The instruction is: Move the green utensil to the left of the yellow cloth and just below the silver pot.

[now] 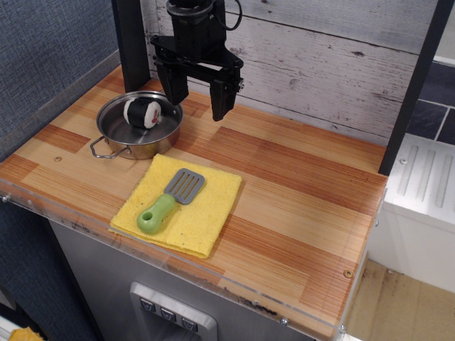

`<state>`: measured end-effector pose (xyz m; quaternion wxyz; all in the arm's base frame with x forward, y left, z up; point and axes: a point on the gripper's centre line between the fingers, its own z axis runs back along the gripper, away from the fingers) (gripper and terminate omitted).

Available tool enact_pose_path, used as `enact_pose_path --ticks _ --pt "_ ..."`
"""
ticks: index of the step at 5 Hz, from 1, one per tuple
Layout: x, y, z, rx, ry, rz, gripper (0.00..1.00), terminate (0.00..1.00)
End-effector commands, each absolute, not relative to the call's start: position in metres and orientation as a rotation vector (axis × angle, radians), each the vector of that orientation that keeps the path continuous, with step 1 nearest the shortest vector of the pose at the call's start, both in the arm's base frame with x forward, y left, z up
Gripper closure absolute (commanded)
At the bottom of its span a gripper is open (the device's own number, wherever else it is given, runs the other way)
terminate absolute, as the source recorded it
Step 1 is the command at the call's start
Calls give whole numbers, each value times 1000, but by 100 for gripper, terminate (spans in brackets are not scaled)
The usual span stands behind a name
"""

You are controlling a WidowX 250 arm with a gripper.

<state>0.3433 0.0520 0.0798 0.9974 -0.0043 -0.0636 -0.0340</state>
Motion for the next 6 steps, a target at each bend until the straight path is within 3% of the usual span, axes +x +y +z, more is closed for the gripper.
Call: enact_pose_path --ticks 1,4,6 --pt "343 52 80 -9 -127 -68 0 0" --pt "254 54 58 32 -100 -111 0 0" --pt "257 53 41 31 -66 -115 0 0"
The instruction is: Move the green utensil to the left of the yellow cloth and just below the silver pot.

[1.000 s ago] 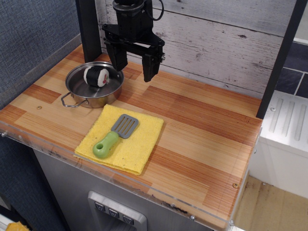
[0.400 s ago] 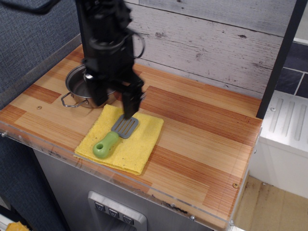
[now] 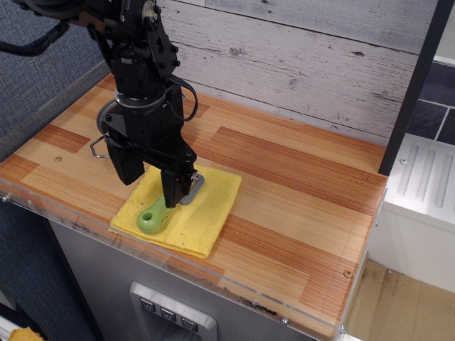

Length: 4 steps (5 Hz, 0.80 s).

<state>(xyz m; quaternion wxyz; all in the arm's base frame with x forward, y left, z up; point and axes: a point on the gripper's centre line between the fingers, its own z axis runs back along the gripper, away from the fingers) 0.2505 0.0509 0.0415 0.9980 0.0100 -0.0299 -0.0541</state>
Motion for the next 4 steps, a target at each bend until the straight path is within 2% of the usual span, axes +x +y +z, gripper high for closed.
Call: enact_pose_path --ticks 1,2,3,4 --pt "260 48 26 45 -31 -133 0 0" --pt "258 46 16 67 -3 -156 0 0" --pt "256 42 15 84 -7 -177 100 0" --pt "256 37 22 83 -22 -186 100 0"
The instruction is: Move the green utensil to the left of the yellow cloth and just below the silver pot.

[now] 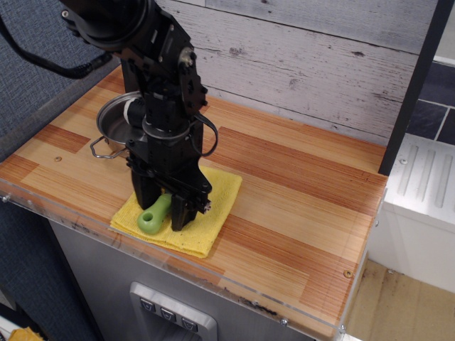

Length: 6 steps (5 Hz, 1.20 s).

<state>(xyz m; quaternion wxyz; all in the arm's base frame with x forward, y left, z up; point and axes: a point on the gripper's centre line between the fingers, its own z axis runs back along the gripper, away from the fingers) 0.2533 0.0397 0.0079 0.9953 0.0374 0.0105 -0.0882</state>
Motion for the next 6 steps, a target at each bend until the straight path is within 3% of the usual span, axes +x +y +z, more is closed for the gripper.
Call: enact_pose_path --ticks 1,2,3,6 --pt "256 33 41 62 -56 -171 100 0" --pt "255 34 47 44 -69 -150 100 0" --pt "255 38 45 27 -39 -121 0 0" --pt "258 37 30 -3 26 -91 0 0"
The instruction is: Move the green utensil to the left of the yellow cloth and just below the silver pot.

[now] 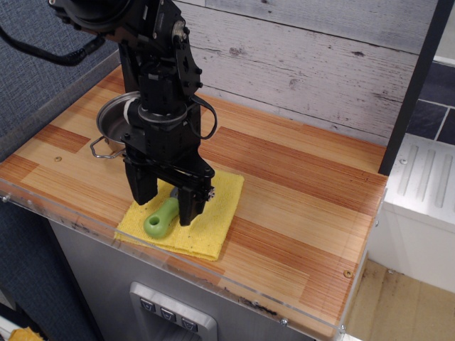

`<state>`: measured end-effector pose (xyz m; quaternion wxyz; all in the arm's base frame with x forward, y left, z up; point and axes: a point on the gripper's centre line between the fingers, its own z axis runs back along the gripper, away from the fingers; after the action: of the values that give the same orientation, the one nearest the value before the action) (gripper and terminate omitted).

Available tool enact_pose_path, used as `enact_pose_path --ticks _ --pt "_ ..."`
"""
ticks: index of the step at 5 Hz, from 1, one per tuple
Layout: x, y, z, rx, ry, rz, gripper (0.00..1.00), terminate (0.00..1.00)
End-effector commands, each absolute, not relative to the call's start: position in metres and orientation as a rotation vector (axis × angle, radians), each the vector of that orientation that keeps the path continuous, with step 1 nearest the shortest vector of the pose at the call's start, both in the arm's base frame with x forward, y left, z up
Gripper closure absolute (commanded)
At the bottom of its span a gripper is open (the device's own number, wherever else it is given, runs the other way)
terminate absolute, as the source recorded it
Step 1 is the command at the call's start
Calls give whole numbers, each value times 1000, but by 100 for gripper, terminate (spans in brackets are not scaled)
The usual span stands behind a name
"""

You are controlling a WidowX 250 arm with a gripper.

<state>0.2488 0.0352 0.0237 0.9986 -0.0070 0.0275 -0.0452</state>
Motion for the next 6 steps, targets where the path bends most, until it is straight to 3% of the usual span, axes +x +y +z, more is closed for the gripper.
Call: enact_pose_path --ticks 1,2,5,6 --pt "257 37 29 -1 26 -93 0 0" --pt "256 35 27 11 23 -103 100 0" --pt "255 33 23 31 32 -106 100 0" --pt "256 52 50 28 -46 -101 100 0"
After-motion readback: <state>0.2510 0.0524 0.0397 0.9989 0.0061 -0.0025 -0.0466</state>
